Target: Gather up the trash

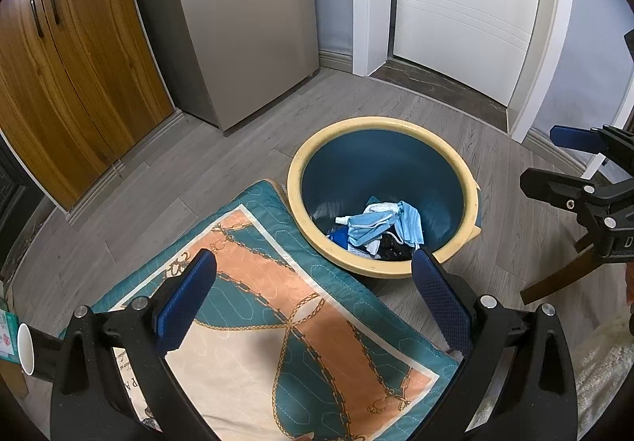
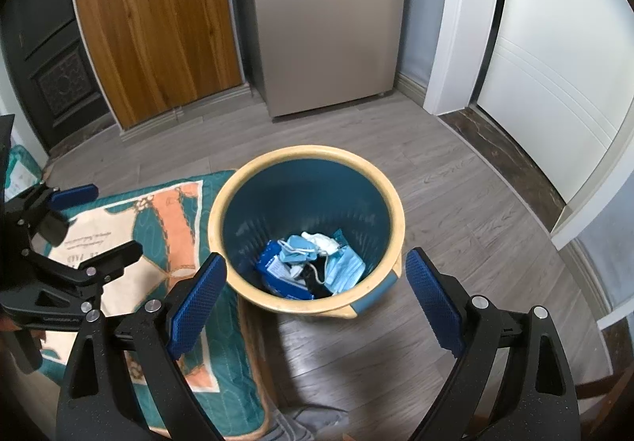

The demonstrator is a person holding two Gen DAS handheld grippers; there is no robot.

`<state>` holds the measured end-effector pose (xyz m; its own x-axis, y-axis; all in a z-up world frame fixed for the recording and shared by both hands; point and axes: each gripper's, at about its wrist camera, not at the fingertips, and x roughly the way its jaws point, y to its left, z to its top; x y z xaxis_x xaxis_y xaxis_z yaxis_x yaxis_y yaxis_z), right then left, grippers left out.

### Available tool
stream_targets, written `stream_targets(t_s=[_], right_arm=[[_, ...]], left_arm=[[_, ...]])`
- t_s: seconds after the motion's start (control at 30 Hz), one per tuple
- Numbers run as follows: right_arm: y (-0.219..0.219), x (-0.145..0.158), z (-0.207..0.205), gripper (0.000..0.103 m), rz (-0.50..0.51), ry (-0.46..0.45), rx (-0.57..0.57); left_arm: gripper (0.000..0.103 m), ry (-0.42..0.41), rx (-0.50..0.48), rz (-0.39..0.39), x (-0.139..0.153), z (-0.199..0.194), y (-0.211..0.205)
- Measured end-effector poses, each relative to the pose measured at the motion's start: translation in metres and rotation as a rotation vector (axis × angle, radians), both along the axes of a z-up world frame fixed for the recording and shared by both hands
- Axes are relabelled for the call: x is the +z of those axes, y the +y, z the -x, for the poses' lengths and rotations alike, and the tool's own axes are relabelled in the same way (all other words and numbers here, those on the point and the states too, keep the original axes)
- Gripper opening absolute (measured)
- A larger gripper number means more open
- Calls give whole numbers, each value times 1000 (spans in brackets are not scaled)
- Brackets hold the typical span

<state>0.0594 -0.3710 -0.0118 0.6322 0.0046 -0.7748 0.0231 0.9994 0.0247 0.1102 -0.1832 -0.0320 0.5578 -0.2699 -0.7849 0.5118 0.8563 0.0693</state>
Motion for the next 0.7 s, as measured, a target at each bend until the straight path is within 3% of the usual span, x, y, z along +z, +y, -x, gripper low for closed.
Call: stream_targets(t_s=[0.7], right_arm=[[0,0,0,91,-2,0,1]], left_arm=[[97,-2,-15,-6,-3,2,-3]])
